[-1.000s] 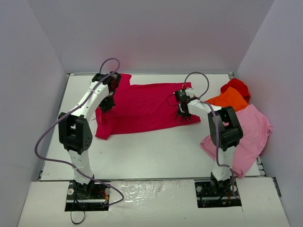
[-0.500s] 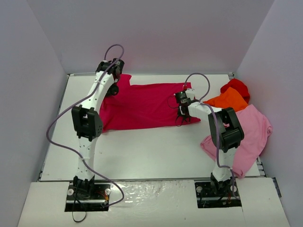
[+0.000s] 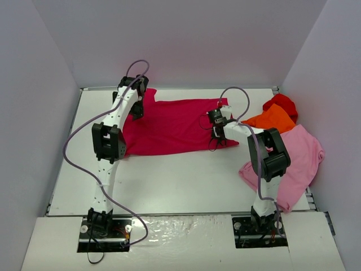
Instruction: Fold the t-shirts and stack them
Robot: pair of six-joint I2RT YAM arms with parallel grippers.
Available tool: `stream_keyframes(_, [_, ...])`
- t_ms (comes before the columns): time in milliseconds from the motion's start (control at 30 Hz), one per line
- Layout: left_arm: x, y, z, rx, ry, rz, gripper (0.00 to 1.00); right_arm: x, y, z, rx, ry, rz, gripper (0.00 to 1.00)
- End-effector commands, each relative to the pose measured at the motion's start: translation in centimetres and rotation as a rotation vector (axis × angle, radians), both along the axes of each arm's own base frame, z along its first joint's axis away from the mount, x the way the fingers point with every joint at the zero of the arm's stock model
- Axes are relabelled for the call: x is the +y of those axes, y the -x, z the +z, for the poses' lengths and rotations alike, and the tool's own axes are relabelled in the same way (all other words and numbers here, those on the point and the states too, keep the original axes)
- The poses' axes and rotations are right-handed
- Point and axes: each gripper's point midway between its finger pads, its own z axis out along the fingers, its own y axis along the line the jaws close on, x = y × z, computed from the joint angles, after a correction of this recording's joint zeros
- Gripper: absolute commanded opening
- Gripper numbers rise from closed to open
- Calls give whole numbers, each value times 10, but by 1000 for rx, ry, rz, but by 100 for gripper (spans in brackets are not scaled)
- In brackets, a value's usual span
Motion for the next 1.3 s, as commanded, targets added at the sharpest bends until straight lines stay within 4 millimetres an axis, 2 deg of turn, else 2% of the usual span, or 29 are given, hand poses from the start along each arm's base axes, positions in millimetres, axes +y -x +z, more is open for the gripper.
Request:
stream_keyframes(0, [22, 16, 68, -123, -61, 40, 88, 0, 30, -19, 97, 35, 18, 0])
stream_keyframes(67, [26, 33, 77, -135, -61, 61, 88, 6, 27, 2, 39, 40, 22, 0])
stream_keyframes(100, [27, 43, 90, -160, -43, 62, 88, 12, 26, 11, 17, 30, 34, 0])
stream_keyframes(167, [30, 62, 87, -135, -16, 58, 88, 34, 19, 39, -46, -21, 94, 6])
stream_keyframes(200, [32, 73, 81, -115, 3, 71, 88, 52, 16, 47, -59, -58, 144, 10])
stream_keyframes(233, [37, 90, 69, -81, 35, 102, 88, 85, 14, 60, -70, -124, 226, 16])
stream_keyframes(333, [35, 119, 34, -10, 176, 166, 87, 162, 19, 83, -76, -276, 413, 27])
stream_keyframes(367, [32, 124, 22, -4, 236, 186, 87, 181, 20, 87, -82, -295, 457, 29])
stream_keyframes(433, [25, 128, -3, -19, 399, 222, 83, 221, 24, 79, -75, -302, 539, 32])
stream_keyframes(467, [31, 123, -10, -51, 443, 266, 83, 236, 28, 80, -74, -314, 590, 32])
stream_keyframes(533, [35, 128, -21, -41, 461, 291, 81, 264, 28, 82, -101, -305, 653, 33])
stream_keyframes(567, [38, 129, -23, -36, 452, 296, 81, 268, 26, 74, -98, -291, 661, 33])
stream_keyframes(733, [42, 121, -32, -39, 454, 306, 77, 295, 16, 58, -82, -326, 714, 30])
stream_keyframes(867, [44, 115, -40, -47, 450, 318, 76, 303, 17, 50, -62, -352, 720, 30])
stream_keyframes(1000, [48, 113, -51, -32, 423, 326, 76, 298, 24, 40, -34, -344, 718, 31])
stream_keyframes(1267, [51, 116, -86, 37, 391, 346, 75, 279, 41, 27, 6, -301, 710, 30])
